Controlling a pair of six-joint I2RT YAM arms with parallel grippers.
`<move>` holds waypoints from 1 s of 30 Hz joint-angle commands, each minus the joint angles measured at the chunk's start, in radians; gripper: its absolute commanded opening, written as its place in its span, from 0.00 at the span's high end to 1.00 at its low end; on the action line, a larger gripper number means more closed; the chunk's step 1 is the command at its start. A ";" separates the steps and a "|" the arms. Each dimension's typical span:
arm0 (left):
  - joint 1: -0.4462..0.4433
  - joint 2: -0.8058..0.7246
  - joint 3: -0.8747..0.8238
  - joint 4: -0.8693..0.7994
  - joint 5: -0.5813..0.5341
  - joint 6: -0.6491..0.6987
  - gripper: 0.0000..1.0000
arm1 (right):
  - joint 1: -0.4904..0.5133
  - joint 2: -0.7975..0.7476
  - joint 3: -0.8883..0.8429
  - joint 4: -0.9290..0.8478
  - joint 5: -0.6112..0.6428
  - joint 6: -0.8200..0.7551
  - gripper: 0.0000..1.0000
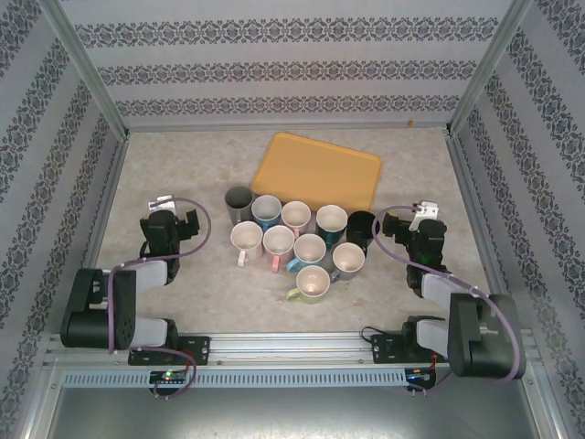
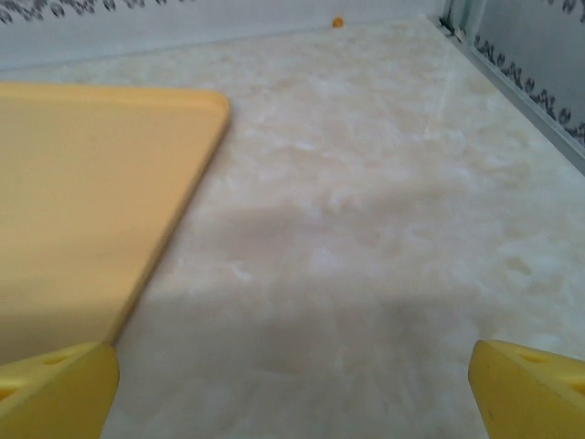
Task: Turn the mug right side up
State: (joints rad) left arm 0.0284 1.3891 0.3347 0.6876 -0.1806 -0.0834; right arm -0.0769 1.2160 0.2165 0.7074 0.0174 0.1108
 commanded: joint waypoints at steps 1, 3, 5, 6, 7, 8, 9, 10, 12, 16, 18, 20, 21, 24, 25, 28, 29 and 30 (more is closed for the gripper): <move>0.007 0.132 -0.037 0.361 0.089 0.010 0.00 | -0.002 0.076 0.017 0.226 -0.058 0.018 0.02; 0.000 0.218 -0.031 0.441 0.133 0.037 0.00 | 0.015 0.146 0.019 0.296 -0.048 -0.003 0.02; -0.006 0.179 -0.005 0.326 0.138 0.038 0.00 | 0.016 0.241 0.010 0.397 -0.020 0.007 0.02; -0.011 0.184 0.020 0.285 0.113 0.035 0.00 | 0.016 0.310 0.007 0.479 -0.008 0.016 0.02; -0.018 0.200 0.026 0.306 0.094 0.044 0.00 | 0.018 0.347 0.013 0.538 -0.014 0.016 0.02; -0.024 0.200 0.028 0.302 0.085 0.046 0.00 | 0.023 0.326 0.040 0.457 -0.027 0.000 0.02; -0.025 0.192 0.036 0.272 0.083 0.045 0.00 | 0.037 0.285 0.086 0.304 -0.017 -0.019 0.02; -0.025 0.196 0.034 0.281 0.081 0.046 0.00 | 0.064 0.281 0.119 0.228 0.031 -0.034 0.02; -0.027 0.196 0.036 0.279 0.080 0.048 0.00 | 0.107 0.316 0.146 0.269 0.126 -0.061 0.02; -0.037 0.197 0.046 0.261 0.065 0.059 0.00 | 0.106 0.303 0.158 0.220 0.123 -0.059 0.02; -0.038 0.202 0.046 0.269 0.065 0.060 0.00 | 0.106 0.303 0.158 0.221 0.122 -0.060 0.02; -0.038 0.200 0.046 0.267 0.065 0.059 0.00 | 0.106 0.300 0.159 0.214 0.121 -0.060 0.02; -0.038 0.201 0.046 0.267 0.064 0.059 0.00 | 0.107 0.301 0.158 0.217 0.121 -0.065 0.02; -0.038 0.200 0.044 0.269 0.066 0.059 0.00 | 0.123 0.296 0.153 0.221 0.133 -0.080 0.02; -0.038 0.200 0.043 0.270 0.067 0.059 0.00 | 0.121 0.298 0.154 0.224 0.129 -0.078 0.02; -0.037 0.197 0.037 0.280 0.069 0.061 0.00 | 0.127 0.295 0.153 0.223 0.134 -0.086 0.02; -0.038 0.197 0.035 0.282 0.070 0.060 0.00 | 0.124 0.297 0.154 0.222 0.130 -0.083 0.02; -0.038 0.197 0.036 0.284 0.069 0.060 0.00 | 0.118 0.299 0.156 0.220 0.115 -0.078 0.02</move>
State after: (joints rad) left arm -0.0006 1.5890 0.3653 0.9310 -0.1085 -0.0330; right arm 0.0372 1.5276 0.3695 0.9230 0.1337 0.0448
